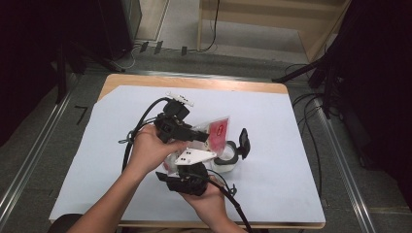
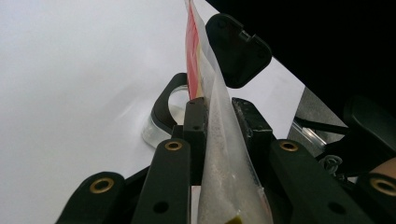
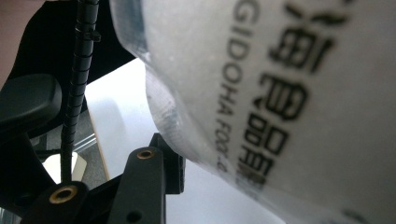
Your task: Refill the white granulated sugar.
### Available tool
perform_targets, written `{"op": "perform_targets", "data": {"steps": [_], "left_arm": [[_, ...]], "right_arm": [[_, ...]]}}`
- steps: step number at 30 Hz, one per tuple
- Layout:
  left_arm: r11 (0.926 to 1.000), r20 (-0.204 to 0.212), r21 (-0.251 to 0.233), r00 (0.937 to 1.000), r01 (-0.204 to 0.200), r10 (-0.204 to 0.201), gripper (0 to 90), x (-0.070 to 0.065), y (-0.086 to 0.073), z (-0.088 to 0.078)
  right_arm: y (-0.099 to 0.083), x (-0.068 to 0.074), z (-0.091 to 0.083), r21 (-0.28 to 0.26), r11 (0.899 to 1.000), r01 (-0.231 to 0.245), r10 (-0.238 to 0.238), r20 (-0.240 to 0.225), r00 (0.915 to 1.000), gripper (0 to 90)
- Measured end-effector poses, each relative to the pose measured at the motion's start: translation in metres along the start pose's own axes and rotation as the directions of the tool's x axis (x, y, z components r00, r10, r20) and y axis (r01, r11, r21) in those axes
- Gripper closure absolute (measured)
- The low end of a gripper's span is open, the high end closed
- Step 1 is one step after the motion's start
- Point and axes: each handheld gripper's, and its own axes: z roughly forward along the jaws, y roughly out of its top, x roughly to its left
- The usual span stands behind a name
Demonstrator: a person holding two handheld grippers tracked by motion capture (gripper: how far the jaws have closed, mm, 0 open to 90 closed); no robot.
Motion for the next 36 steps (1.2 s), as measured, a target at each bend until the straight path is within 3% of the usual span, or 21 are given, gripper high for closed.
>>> {"op": "perform_targets", "data": {"steps": [36], "left_arm": [[0.9998,0.008,-0.002,0.9998,0.017,-0.017,77.1,0.0032,0.0011,-0.0001]], "right_arm": [[0.0026,-0.0006,0.0005,0.010,1.000,-0.011,0.011,-0.002,0.9999,62.8]]}}
